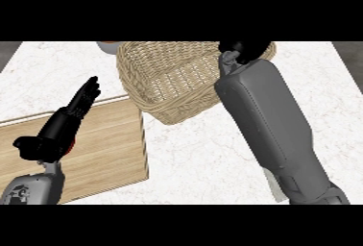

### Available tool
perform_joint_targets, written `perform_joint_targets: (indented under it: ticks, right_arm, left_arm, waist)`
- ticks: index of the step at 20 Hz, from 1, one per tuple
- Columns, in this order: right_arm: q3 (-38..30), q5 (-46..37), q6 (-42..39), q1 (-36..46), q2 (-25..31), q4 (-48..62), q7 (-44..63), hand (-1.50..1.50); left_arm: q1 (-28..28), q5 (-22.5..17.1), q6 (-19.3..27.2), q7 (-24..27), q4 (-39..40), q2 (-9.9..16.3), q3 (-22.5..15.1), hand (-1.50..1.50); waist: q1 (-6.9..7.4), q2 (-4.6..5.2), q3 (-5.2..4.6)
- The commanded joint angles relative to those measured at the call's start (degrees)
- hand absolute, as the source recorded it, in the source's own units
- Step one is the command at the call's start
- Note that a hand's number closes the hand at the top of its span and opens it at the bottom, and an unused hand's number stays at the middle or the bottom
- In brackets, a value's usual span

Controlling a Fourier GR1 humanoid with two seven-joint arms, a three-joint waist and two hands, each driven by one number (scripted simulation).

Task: Pick the bell pepper from the placemat and place it in the basket

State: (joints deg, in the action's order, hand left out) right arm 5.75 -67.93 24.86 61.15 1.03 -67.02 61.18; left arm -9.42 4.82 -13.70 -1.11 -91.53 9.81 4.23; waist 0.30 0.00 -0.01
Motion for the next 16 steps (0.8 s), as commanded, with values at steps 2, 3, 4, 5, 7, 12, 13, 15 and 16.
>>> perform_joint_targets:
  ticks: [2,3,4,5,7,12,13,15,16]
  right_arm:
    - [-0.3,-2.9,1.8,-7.4,0.8,-4.3,0.6,1.5]
    - [-1.9,-2.8,7.2,-5.8,0.1,3.0,-2.6,1.5]
    - [-2.1,-2.1,3.8,-8.6,2.2,-3.5,-2.7,1.5]
    - [-2.4,-2.1,5.6,-8.0,1.3,-0.4,-4.5,1.5]
    - [-3.9,-4.0,6.8,-6.4,2.6,1.6,-4.8,1.5]
    - [-6.2,-4.7,15.7,-10.1,-0.1,-1.5,-4.7,-1.5]
    - [-8.0,-2.0,17.4,-11.4,2.5,1.2,-9.0,-1.5]
    - [-7.9,-2.8,9.0,-4.8,3.1,0.4,-7.1,-1.5]
    - [-7.9,-0.1,12.3,-8.9,4.1,0.9,-11.9,-1.5]
  left_arm:
    - [-0.4,0.7,1.1,-1.3,-0.9,-1.1,-0.7,0.0]
    - [-2.9,1.0,0.9,0.7,3.0,-1.1,-0.5,0.0]
    - [3.5,-0.1,-0.1,0.9,-2.6,-0.6,-0.2,0.0]
    - [-2.0,-0.5,-0.5,1.4,3.6,0.2,1.3,0.0]
    - [-3.0,-1.0,-1.0,1.5,4.8,1.1,2.3,0.0]
    - [-1.9,-0.7,-0.7,-0.1,1.9,0.3,1.2,0.0]
    - [0.0,-1.3,-1.2,-1.0,-1.2,-0.3,0.3,0.0]
    - [0.5,1.9,0.8,3.4,3.6,-1.0,0.0,0.0]
    - [-0.2,0.2,0.0,-0.4,-0.9,-1.0,-0.2,0.0]
  waist:
    - [-0.51,-0.13,0.01]
    - [-0.13,0.16,-0.01]
    - [-0.14,-0.12,0.01]
    - [-0.23,0.06,0.0]
    - [-0.1,0.12,-0.01]
    - [-0.13,0.07,0.0]
    - [0.15,0.1,0.02]
    - [-0.02,0.06,-0.02]
    - [0.04,0.04,0.01]
